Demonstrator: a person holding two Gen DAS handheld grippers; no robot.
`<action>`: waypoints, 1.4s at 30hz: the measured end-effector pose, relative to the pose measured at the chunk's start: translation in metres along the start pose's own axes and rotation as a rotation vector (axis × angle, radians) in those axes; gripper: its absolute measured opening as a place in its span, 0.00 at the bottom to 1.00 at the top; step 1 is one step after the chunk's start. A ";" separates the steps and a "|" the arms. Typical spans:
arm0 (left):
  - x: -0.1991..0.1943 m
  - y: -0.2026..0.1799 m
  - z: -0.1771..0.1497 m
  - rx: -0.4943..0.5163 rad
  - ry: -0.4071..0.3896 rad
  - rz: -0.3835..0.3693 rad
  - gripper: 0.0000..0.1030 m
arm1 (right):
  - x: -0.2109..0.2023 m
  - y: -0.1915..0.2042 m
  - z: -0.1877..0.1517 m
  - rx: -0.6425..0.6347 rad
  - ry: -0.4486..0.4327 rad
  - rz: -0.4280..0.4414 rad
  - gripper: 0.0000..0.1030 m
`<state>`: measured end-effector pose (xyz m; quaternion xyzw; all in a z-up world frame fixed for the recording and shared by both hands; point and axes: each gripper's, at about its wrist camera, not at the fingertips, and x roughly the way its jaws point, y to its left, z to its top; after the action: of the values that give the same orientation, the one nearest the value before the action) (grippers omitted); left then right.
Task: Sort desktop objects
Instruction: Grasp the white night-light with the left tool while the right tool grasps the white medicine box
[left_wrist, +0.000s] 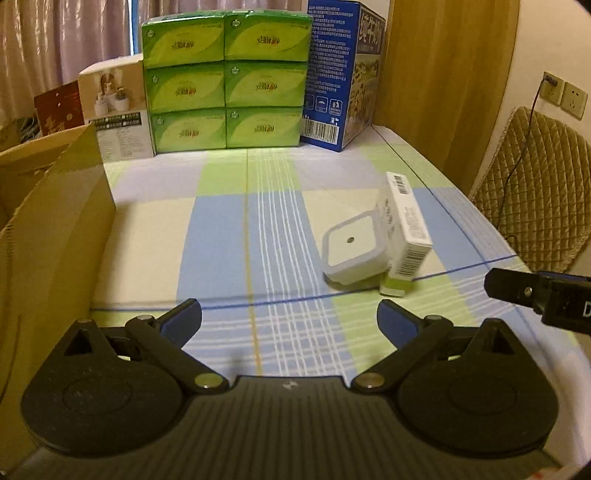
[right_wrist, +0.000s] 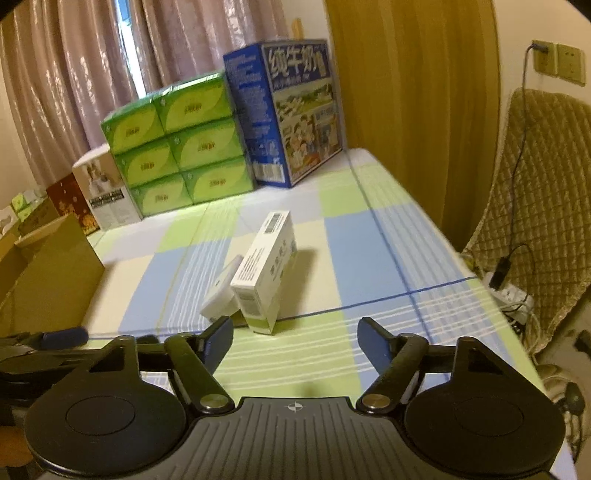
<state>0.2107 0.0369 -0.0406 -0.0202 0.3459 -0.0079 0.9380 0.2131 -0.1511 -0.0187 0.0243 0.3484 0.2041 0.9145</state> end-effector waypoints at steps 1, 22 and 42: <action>0.004 0.001 -0.002 0.011 -0.013 0.000 0.97 | 0.004 -0.001 0.001 -0.007 -0.002 -0.002 0.67; 0.030 0.014 0.001 0.072 0.063 -0.036 0.98 | 0.064 0.026 0.022 -0.063 0.000 0.074 0.37; 0.053 0.032 0.020 -0.059 0.044 -0.115 0.98 | 0.085 0.018 0.018 -0.147 0.032 -0.020 0.21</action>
<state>0.2641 0.0677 -0.0611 -0.0677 0.3648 -0.0522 0.9272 0.2757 -0.0998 -0.0554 -0.0497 0.3471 0.2205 0.9102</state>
